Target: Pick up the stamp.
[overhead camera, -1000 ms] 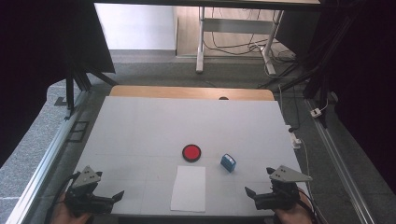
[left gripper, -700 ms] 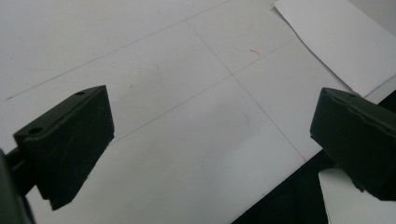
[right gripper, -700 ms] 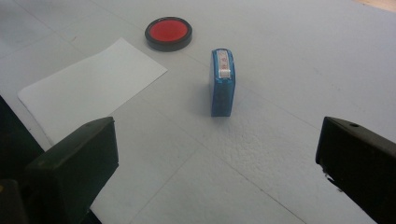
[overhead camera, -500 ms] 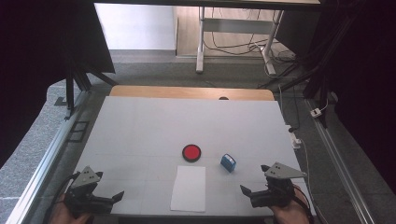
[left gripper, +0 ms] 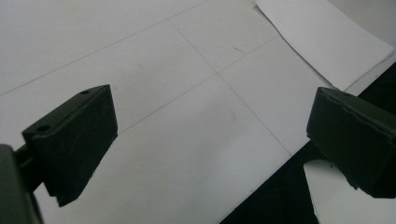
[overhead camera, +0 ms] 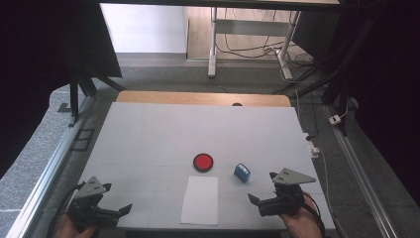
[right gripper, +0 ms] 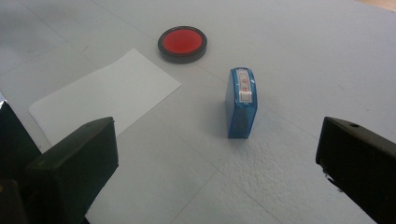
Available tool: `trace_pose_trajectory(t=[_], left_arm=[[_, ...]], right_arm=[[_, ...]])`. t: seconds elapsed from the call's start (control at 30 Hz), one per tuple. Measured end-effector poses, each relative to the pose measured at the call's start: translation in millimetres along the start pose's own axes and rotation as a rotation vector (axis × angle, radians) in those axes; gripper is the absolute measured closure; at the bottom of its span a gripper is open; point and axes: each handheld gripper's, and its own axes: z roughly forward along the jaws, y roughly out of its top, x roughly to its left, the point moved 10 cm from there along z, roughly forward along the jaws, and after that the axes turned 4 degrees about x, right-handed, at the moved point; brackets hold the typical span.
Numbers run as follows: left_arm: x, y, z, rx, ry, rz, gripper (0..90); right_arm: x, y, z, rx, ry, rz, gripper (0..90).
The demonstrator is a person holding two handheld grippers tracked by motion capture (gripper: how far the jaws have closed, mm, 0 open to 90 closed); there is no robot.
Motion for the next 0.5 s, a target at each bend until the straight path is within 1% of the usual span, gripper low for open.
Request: trace_pose_trajectory(t=[0.2,0.27,0.37,0.5], left_arm=[[1.1,0.5,-1.1,-0.013,-0.02,-0.02,2.3],[1.4,0.9,-1.7,-0.02,-0.03,-0.025,2.2],[1.7,1.2,-2.2,-0.026,-0.033,-0.032,2.3],[2.3,1.4,-3.1,-0.032,-0.041,-0.038,2.2]], right_arm=[[-0.1,4.4,8.7,0.017,0.01,0.002,0.0],[-3.0,5.3,11.9,0.026,-0.002,0.0,0.0],[-7.2,6.2,18.1,0.039,-0.011,0.006,0.0],[-9.8,7.7,24.5,0.047,-0.014,0.014,0.0]])
